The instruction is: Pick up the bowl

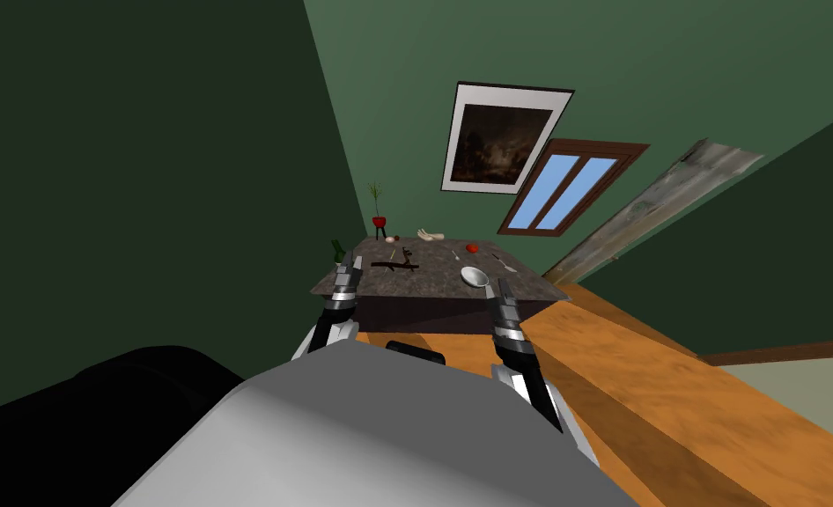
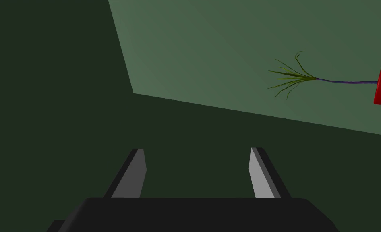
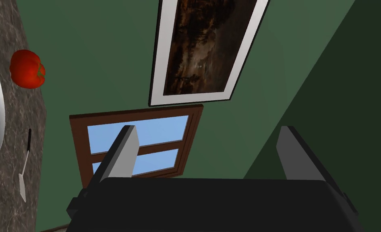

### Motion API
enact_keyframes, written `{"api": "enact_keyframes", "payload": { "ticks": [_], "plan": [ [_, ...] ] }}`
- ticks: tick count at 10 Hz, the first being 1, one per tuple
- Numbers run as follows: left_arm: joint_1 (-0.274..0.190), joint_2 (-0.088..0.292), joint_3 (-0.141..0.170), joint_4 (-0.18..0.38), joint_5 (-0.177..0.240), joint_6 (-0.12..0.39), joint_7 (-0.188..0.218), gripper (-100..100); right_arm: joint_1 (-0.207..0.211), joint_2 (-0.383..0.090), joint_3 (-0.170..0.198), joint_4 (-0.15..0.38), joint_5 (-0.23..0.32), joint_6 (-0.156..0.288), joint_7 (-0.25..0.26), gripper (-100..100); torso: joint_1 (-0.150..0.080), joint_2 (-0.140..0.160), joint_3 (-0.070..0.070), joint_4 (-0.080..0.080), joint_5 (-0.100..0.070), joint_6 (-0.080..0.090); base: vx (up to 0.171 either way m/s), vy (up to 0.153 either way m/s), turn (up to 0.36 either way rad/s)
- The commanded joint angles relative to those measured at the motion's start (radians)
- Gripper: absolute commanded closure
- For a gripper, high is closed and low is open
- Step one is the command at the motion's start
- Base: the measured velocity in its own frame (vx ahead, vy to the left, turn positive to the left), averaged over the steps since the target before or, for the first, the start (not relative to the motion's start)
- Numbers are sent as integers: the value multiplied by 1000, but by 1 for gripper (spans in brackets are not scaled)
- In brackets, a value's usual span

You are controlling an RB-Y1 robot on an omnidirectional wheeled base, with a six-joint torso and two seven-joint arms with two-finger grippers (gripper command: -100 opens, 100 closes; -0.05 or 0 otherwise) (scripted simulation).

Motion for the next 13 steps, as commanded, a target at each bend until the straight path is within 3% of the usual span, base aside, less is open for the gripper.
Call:
{"api": "enact_keyframes", "payload": {
  "ticks": [1, 8, 13],
  "plan": [
    [0, 0, 0, 0, 0, 0, 0, 0, -4, -50, 0, 45, 30, -15, -21, -100, 0, 0, 0, 0, 0, 0, -40, 49, -95],
    [0, 0, 0, 0, 0, 0, 0, 0, -7, -215, -1, 131, 96, -33, -57, -100, 0, 0, 0, 0, 0, 0, -32, 35, -31],
    [0, 0, 0, 0, 0, 0, 0, 0, -7, -362, -1, 230, 169, -53, -81, -100, 0, -1, 0, 0, 0, 0, -27, 38, -3]
  ]
}}
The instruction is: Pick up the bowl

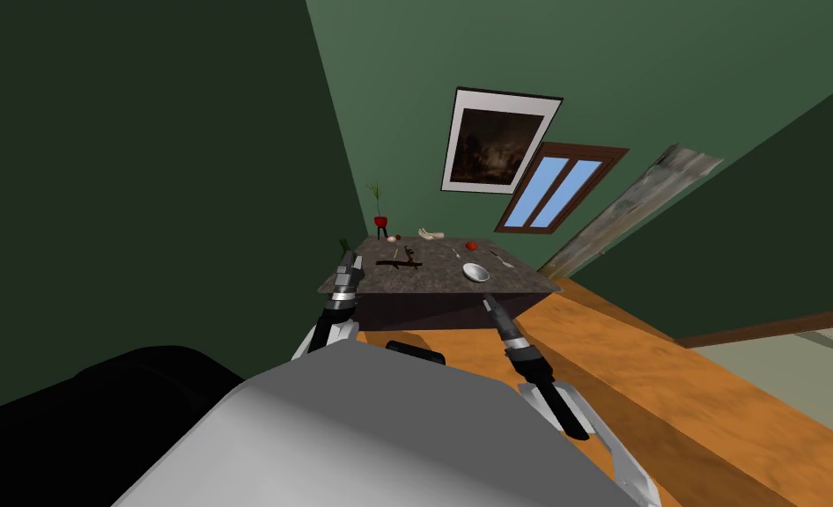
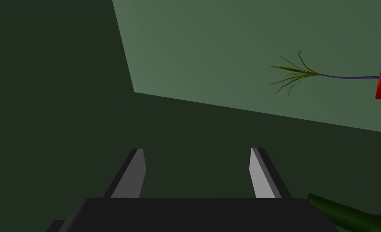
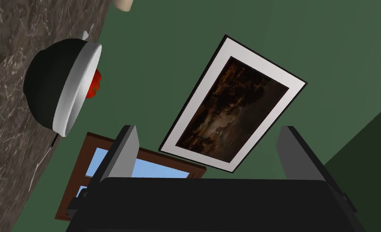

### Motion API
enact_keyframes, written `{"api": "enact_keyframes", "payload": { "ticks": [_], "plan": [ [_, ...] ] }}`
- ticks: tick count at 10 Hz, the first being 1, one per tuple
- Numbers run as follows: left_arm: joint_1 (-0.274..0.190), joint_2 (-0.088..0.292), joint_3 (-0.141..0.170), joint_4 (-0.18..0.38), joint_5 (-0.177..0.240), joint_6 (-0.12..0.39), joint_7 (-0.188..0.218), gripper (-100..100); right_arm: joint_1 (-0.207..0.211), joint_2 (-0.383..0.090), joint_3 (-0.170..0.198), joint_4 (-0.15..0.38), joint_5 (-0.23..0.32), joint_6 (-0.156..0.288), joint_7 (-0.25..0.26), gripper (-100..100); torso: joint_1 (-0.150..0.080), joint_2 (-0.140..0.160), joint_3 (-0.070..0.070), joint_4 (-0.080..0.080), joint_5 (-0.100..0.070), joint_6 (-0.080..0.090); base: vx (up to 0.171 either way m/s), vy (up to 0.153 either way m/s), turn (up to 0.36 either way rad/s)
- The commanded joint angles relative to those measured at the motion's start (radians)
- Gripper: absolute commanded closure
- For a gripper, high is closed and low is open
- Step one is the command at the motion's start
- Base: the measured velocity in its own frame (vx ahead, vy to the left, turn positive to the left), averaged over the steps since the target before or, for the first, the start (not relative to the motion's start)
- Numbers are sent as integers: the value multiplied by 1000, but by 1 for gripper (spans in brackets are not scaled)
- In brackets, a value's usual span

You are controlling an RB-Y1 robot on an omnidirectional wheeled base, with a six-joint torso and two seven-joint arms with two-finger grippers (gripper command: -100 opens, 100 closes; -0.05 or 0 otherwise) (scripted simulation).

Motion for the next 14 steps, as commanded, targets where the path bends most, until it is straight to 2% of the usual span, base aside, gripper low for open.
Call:
{"api": "enact_keyframes", "payload": {
  "ticks": [1, 2, 3, 4, 5, 6, 7, 8, 9, 10, 11, 12, 13, 14],
  "plan": [
    [0, 0, 0, 0, 0, 0, 0, 0, 5, -42, 1, 13, 13, -4, -2, -100, 0, 0, 0, 0, 0, 0, -20, 33, 5],
    [0, 0, 0, 0, 0, 0, 0, 0, 6, -75, 1, 48, 38, -12, -6, -100, 0, 0, 0, 0, 0, 0, -26, 34, 30],
    [0, 0, 0, 0, 0, 0, 0, 0, 6, -102, 1, 48, 38, -12, -6, -100, 0, 0, 0, 0, 0, 0, -22, 27, 13],
    [0, 0, 0, 0, 0, 0, 0, 0, 7, -134, 2, 84, 63, -19, -8, -100, -1, 0, 0, 0, 0, 0, -19, 33, 38],
    [0, 0, 0, 0, 0, 0, 0, 0, 7, -162, 2, 84, 63, -19, -8, -100, 0, 0, 0, 0, 0, 0, -15, 32, 29],
    [0, 0, 0, 0, 0, 0, 0, 0, 8, -192, 3, 121, 88, -27, -7, -100, -1, 0, 0, 0, 0, 0, -18, 37, 62],
    [0, 0, 0, 0, 0, 0, 0, 0, 8, -223, 3, 121, 88, -27, -7, -100, 0, 0, 0, 0, 0, 0, -16, 29, 30],
    [0, 0, 0, 0, 0, 0, 0, 0, 9, -254, 4, 158, 112, -35, -5, -100, -1, -1, 0, 0, 0, 0, -14, 35, 79],
    [0, 0, 0, 0, 0, 0, 0, 0, 9, -287, 4, 158, 112, -35, -5, -100, 0, -1, 0, 0, 0, 0, -9, 28, 41],
    [0, 0, 0, 0, 0, 0, 0, 0, 11, -318, 6, 196, 136, -42, 0, -100, -1, -1, 0, 0, 0, 0, -9, 33, 91],
    [0, 0, 0, 0, 0, 0, 0, 0, 11, -350, 6, 196, 136, -42, 0, -100, 0, -1, 0, 0, 0, 0, -6, 24, 51],
    [0, 0, 0, 0, 0, 0, 0, 0, 14, -381, 7, 234, 159, -50, 8, -100, -1, -1, -1, 0, 0, 0, -6, 30, 132],
    [0, 0, 0, 0, 0, 0, 0, 0, 14, -411, 7, 234, 159, -50, 8, -100, -1, -1, -1, 0, 0, 0, -4, 23, 51],
    [0, 0, 0, 0, 0, 0, 0, 0, 16, -442, 9, 272, 182, -57, 18, -100, -1, -1, -1, 0, 0, 0, -3, 28, 128]
  ]
}}
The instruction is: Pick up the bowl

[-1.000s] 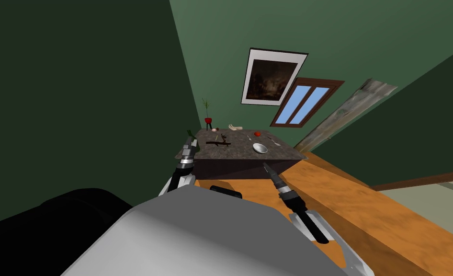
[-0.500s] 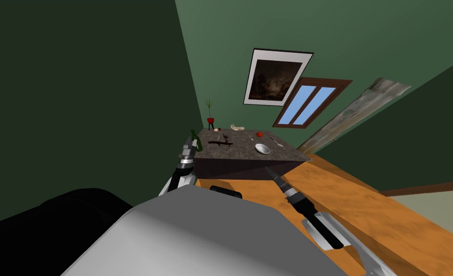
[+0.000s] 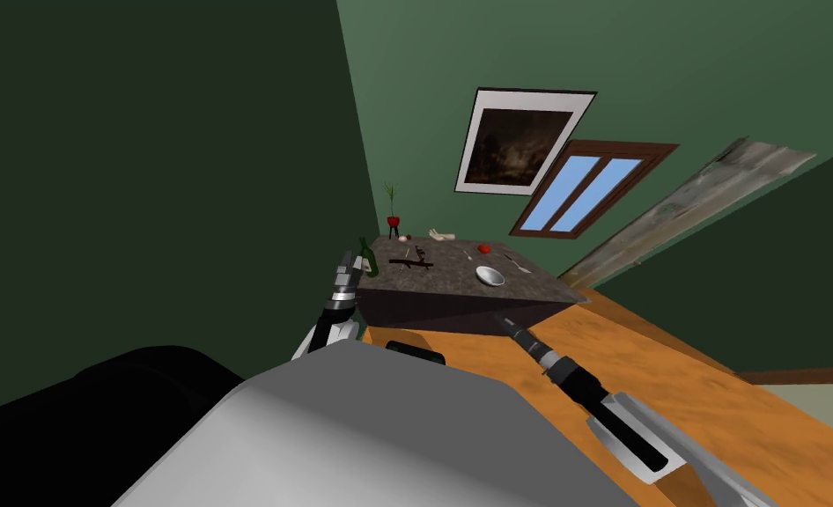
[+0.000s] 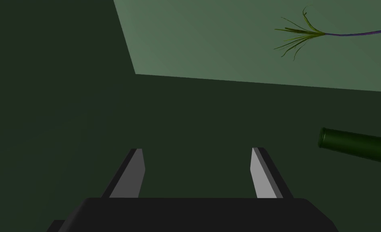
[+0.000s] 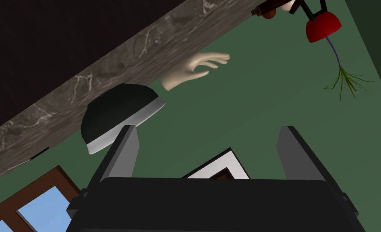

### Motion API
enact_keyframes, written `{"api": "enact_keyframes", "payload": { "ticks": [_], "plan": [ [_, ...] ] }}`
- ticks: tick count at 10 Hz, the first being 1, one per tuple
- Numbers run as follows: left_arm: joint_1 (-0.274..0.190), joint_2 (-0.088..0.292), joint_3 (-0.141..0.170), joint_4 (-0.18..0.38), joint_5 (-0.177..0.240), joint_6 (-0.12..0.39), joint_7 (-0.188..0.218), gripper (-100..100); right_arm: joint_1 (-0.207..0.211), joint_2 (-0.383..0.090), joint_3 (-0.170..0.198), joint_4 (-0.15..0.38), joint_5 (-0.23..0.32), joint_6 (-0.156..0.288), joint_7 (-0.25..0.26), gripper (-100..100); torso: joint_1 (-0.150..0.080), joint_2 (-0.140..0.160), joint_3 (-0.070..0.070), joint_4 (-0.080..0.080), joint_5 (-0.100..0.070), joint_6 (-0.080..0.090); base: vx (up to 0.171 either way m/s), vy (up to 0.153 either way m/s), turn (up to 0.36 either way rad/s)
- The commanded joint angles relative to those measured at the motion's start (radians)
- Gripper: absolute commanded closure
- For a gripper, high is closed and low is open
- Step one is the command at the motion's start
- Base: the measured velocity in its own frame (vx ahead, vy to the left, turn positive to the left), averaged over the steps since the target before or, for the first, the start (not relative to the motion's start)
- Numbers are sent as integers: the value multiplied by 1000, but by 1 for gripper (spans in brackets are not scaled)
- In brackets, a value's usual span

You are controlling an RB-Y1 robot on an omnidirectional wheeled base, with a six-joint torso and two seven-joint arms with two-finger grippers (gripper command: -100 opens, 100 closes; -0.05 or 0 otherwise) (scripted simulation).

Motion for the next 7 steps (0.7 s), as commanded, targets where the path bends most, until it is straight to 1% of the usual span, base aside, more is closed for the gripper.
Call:
{"api": "enact_keyframes", "payload": {
  "ticks": [1, 2, 3, 4, 5, 6, 7],
  "plan": [
    [0, 0, 0, 0, 0, 0, 0, 0, -4, -49, 4, 27, 13, -7, 8, -100, 0, 0, 0, 0, 0, 0, -2, 22, 62],
    [0, 0, 0, 0, 0, 0, 0, 0, -1, -79, 7, 64, 35, -14, 19, -100, 0, 0, 0, 0, 0, 0, 2, 31, 125],
    [0, 0, 0, 0, 0, 0, 0, 0, -1, -102, 7, 64, 35, -14, 19, -100, 0, 0, 0, 0, 0, 0, 1, 23, 71],
    [0, 0, 0, 0, 0, 0, 0, 0, -1, -112, 7, 64, 35, -14, 19, -100, 0, 0, 0, 0, 0, 0, 0, 5, -4],
    [0, 0, 0, 0, 0, 0, 0, 0, 3, -149, 10, 101, 56, -22, 33, -100, -1, 0, 0, 0, 0, 1, 1, 15, 142],
    [0, 0, 0, 0, 0, 0, 0, 0, 3, -173, 10, 101, 56, -22, 33, -100, -1, 0, 0, 0, 0, 0, 1, 12, 88],
    [0, 0, 0, 0, 0, 0, 0, 0, 7, -204, 13, 138, 77, -29, 49, -100, -1, 0, 0, 0, 0, 0, 4, 22, 166]
  ]
}}
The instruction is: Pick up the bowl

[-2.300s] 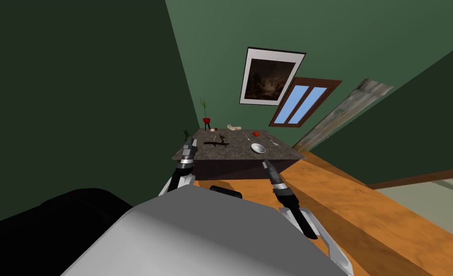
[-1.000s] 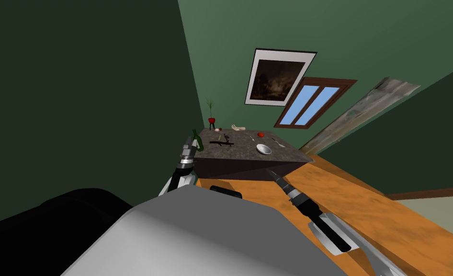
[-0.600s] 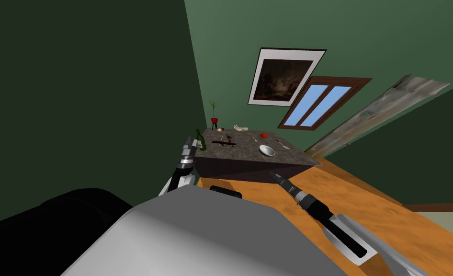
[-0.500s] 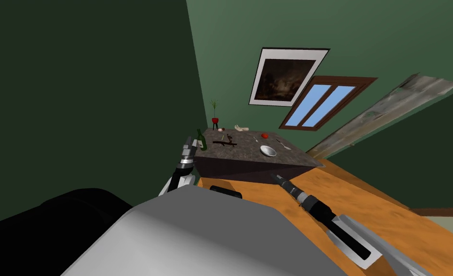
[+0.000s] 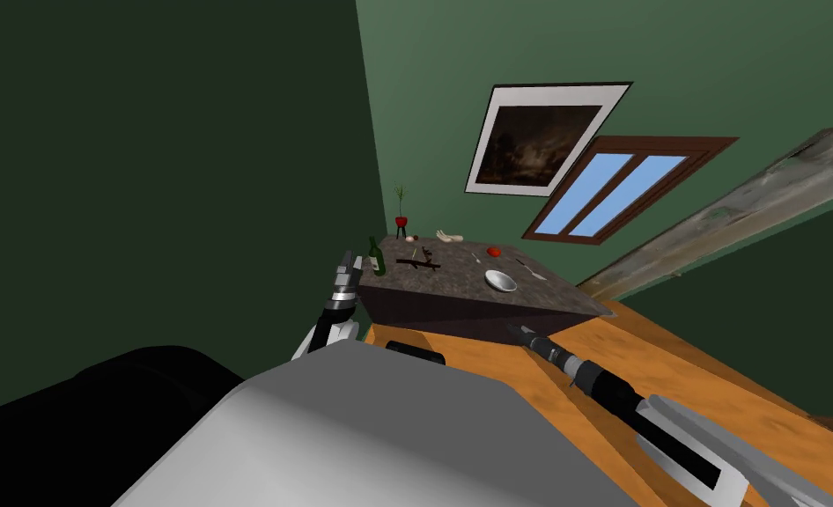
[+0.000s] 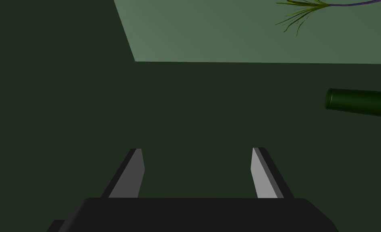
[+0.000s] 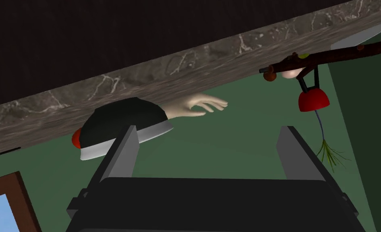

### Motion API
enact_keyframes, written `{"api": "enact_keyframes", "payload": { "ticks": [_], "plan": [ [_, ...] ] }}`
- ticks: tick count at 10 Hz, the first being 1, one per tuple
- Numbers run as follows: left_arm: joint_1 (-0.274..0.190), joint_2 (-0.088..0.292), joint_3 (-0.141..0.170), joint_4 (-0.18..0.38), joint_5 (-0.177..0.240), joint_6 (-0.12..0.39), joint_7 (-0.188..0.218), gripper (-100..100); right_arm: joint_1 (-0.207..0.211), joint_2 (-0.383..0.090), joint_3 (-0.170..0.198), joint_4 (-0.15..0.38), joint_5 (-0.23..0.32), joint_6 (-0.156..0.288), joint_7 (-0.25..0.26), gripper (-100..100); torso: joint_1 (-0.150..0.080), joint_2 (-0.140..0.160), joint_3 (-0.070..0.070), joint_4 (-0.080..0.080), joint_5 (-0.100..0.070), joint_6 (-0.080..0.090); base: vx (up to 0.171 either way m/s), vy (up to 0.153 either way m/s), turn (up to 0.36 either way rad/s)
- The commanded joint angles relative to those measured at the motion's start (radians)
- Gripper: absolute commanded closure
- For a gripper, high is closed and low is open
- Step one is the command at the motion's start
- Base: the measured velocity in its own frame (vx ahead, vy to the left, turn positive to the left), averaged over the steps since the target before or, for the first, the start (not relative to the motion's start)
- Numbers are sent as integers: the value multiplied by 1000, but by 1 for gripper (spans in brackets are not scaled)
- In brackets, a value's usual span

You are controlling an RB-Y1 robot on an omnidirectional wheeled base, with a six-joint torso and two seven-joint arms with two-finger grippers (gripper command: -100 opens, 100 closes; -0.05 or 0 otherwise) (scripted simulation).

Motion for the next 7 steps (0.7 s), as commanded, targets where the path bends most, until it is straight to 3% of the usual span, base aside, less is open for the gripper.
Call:
{"api": "enact_keyframes", "payload": {
  "ticks": [1, 4, 7],
  "plan": [
    [0, 0, 0, 0, 0, 0, 0, 0, 10, -50, -4, 8, 8, -1, 7, -100, 0, 0, 0, 0, 0, 0, 6, 16, 95],
    [0, 0, 0, 0, 0, 0, 0, 0, 21, -139, 4, 77, 46, -15, 44, -100, 0, 0, 0, 0, 0, 1, 11, 16, 148],
    [0, 0, 0, 0, 0, 0, 0, 0, 27, -219, 9, 109, 63, -22, 64, -100, 0, -1, -1, 0, 0, 0, 15, 8, 139]
  ]
}}
